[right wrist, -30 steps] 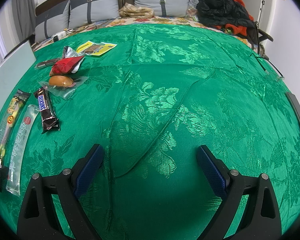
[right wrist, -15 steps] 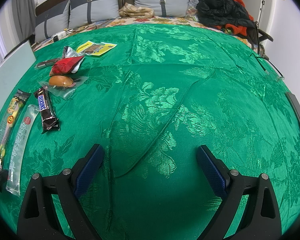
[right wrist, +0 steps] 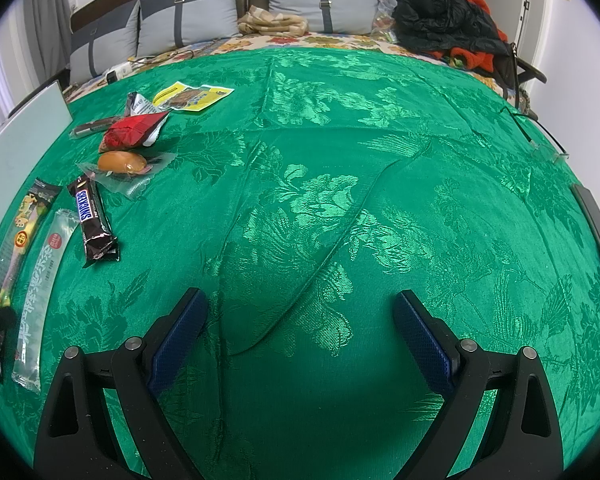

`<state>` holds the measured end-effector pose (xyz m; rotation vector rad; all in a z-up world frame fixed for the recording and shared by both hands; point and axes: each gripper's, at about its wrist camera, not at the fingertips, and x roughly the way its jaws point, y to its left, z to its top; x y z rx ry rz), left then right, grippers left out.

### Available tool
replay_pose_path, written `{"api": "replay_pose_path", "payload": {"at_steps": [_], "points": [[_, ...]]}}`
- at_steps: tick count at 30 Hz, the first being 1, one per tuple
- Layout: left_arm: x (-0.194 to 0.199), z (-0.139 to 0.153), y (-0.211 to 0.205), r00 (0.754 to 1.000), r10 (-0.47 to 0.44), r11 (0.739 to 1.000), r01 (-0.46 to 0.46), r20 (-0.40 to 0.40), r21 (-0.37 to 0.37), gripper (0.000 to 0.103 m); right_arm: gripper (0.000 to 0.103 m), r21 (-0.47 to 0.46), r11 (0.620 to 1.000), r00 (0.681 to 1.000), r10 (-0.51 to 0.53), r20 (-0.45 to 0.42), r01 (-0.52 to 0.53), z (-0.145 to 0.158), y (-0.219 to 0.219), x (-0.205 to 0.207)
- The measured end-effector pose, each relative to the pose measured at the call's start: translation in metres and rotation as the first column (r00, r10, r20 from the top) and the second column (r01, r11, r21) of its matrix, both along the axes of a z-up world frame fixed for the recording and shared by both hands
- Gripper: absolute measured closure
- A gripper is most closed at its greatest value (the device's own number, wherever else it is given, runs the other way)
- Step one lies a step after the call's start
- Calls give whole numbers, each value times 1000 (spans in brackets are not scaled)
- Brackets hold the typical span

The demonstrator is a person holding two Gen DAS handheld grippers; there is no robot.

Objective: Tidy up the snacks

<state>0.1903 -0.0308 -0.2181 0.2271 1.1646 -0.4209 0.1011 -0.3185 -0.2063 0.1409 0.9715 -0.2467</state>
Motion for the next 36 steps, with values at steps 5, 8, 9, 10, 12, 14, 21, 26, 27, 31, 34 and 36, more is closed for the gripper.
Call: {"api": "replay_pose_path", "payload": {"at_steps": [5,8,9,10,12,14,21,26,27,31,34,36], "points": [[5,2,-8,1000,-25,999,24,16,28,33,7,0,1000,1000,0,0,0,0,0,0],[0,7,-13,998,-62,998,61,27,30,73,7,0,1000,1000,0,0,0,0,0,0],[0,7,-14,998,-65,997,64,27,31,84,7,1,1000,1000,0,0,0,0,0,0],[-1,8,-14,998,-66,997,65,23,28,86,7,1,1000,1000,0,0,0,0,0,0],[-3,8,-14,998,-59,998,58,30,22,89,7,1,1000,1000,0,0,0,0,0,0],[-5,9,-12,998,-43,999,43,34,7,90,7,1,1000,1000,0,0,0,0,0,0],[-21,24,0,999,15,994,-10,50,-107,92,7,2,1000,1000,0,0,0,0,-1,0],[-36,30,3,999,3,992,4,51,-130,92,7,0,1000,1000,-2,-1,2,0,-1,0],[-38,30,5,999,3,991,4,51,-134,92,7,0,1000,1000,-1,-1,1,0,-1,0],[-46,38,15,998,29,983,-20,47,-182,92,9,26,1000,999,11,-33,-11,4,3,-4],[-52,48,22,997,40,979,-27,60,-203,92,9,149,988,999,39,32,-44,21,20,-21],[-55,55,27,997,42,977,-26,72,-210,92,9,234,966,994,98,48,-107,30,42,-26]]}}
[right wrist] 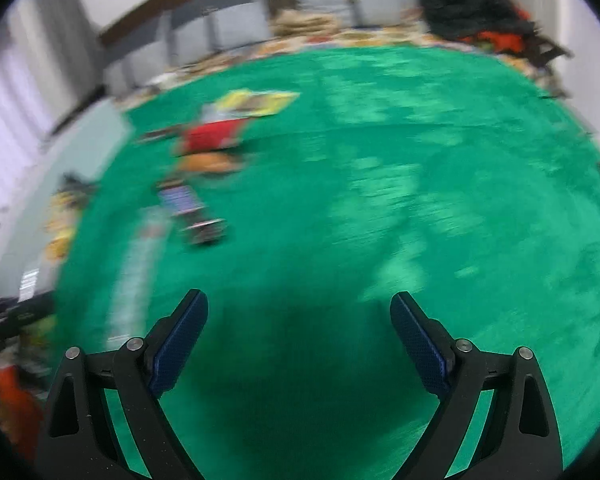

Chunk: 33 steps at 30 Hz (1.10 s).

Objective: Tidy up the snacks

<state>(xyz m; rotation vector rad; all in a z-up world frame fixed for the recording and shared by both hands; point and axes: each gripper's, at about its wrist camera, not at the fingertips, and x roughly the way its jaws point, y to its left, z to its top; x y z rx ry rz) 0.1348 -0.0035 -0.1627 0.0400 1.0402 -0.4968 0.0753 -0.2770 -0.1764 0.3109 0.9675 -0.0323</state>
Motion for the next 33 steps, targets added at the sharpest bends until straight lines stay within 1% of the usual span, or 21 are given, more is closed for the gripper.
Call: {"api": "replay_pose_path", "payload": {"at_steps": [1,4,7,9,10,11,12,13,15,16,17,18,20,21,24,26,27,28,30,31,33], "points": [[-2,4,4,1000,3,1000,-3,7,-3,92,9,59,998,999,37,0,-37,4,15,0],[-4,14,16,1000,22,1000,-22,17,-23,92,10,144,986,996,83,-25,-78,9,50,12],[-8,22,28,998,50,998,-49,25,-46,92,11,144,982,986,135,-98,-120,2,82,34],[-9,26,36,997,69,996,-67,23,-64,92,12,122,981,973,168,-155,-150,-7,102,51],[-9,28,39,997,73,995,-71,23,-71,92,16,96,982,969,177,-173,-162,-11,112,59],[-10,32,44,996,82,993,-79,22,-83,92,33,63,982,964,187,-190,-178,-15,120,66],[-11,35,47,996,86,992,-83,24,-91,92,47,-4,981,959,187,-213,-192,-18,130,73],[-12,38,50,996,89,992,-86,27,-97,92,64,-46,980,961,178,-214,-191,-18,134,76],[-14,46,58,995,96,989,-91,38,-119,92,84,-35,987,963,143,-230,-155,-19,130,79],[-15,49,62,994,100,987,-94,39,-129,92,85,19,991,963,131,-235,-130,-20,124,80],[-15,55,69,993,110,982,-102,38,-158,92,85,72,991,963,126,-237,-112,-20,117,79],[-15,60,75,992,117,978,-109,35,-180,92,85,85,991,964,118,-237,-100,-20,112,78],[-12,72,94,988,148,963,-136,34,-234,92,85,163,984,971,102,-216,-67,-14,102,73],[-9,79,104,985,166,955,-151,37,-256,92,85,248,968,975,100,-197,-49,-8,97,70],[1,100,140,971,231,935,-205,58,-288,92,85,363,929,985,126,-115,-76,30,106,74],[10,109,163,960,269,930,-239,76,-279,92,85,435,890,984,174,-45,-137,62,130,82],[17,116,181,948,304,928,-272,96,-256,92,85,454,876,981,192,-20,-162,74,140,85],[21,119,191,940,324,926,-292,108,-238,92,85,482,849,973,229,31,-215,95,164,94],[31,125,218,921,366,921,-339,132,-193,92,84,516,804,953,288,94,-294,122,205,109],[33,126,225,917,375,920,-349,138,-179,92,84,530,780,940,321,116,-332,131,226,119],[44,123,246,901,407,912,-392,152,-121,90,83,533,758,923,359,139,-375,142,258,135]]}}
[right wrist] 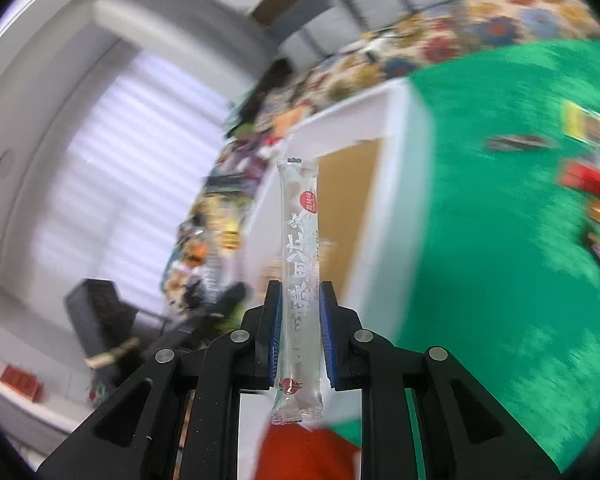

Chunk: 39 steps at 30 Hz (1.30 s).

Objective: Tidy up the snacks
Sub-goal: 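Carry both sticks over the white box and open both tools to drop them, then move both tools back over the snacks on the green cloth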

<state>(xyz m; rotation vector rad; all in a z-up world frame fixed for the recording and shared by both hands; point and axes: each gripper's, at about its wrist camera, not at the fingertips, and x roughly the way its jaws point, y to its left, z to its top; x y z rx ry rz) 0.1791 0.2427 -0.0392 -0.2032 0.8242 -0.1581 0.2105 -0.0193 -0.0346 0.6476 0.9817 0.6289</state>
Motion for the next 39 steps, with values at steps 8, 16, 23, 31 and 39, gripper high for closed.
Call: {"api": "replay_pose_path", "payload": {"at_steps": [8,16,23,31,39], "points": [[4,-36,37,987,140,987,-133,-74,93,25,45,-128,989,993,-64,104,77,11,11,8],[-50,-35,-93,987,-153,988,154,-41,15,19,36,-725,648,972,-168,164,234,-98,-124,-60],[-41,-94,-235,929,-345,927,359,-131,106,9,36,-774,510,903,-390,180,374,-143,-246,-95],[13,-165,-271,961,-241,950,263,-137,172,9,36,-760,470,839,-513,178,449,-156,-307,-99],[37,-191,-278,965,-230,938,255,-127,236,8,28,-753,461,827,-528,192,469,-167,-314,-97]]}}
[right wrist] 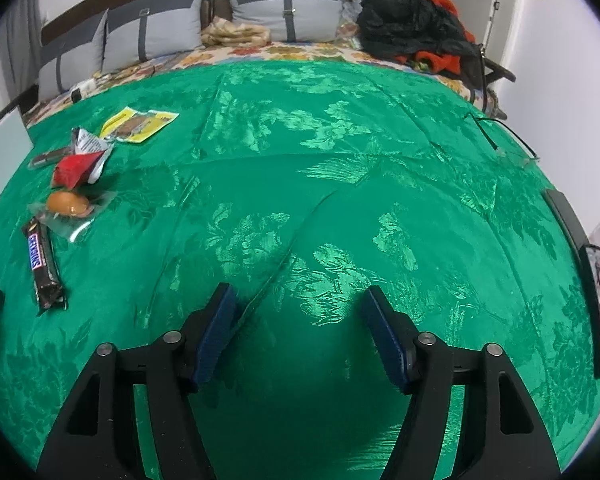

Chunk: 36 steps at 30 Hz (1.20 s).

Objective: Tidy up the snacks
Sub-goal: 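Move both tools back over the snacks on the green cloth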

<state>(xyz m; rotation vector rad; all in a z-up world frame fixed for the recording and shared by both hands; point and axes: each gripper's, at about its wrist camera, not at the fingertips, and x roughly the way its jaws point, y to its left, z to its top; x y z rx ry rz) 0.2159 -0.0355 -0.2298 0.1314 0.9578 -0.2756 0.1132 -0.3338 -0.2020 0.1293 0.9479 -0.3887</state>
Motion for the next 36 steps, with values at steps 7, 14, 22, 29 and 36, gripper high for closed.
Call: {"api": "replay_pose_path", "payload": {"at_steps": [7,14,22,29,36], "points": [[8,-3,2,1000,11,1000,-11,-2,-2,0,17,33,998,999,-46,-6,46,-3,-11,0],[7,-1,3,1000,10,1000,-10,-1,-2,0,15,7,998,998,-55,-15,55,-3,-10,1],[8,-2,3,1000,10,1000,-10,0,-2,0,14,-13,998,998,-56,-19,56,-2,-6,1],[8,-2,2,1000,9,1000,-9,0,-3,0,14,-11,998,998,-59,-20,59,-2,-6,1],[8,-2,2,1000,9,1000,-9,0,-3,0,14,8,998,998,-61,-17,61,-3,-8,0]]}}
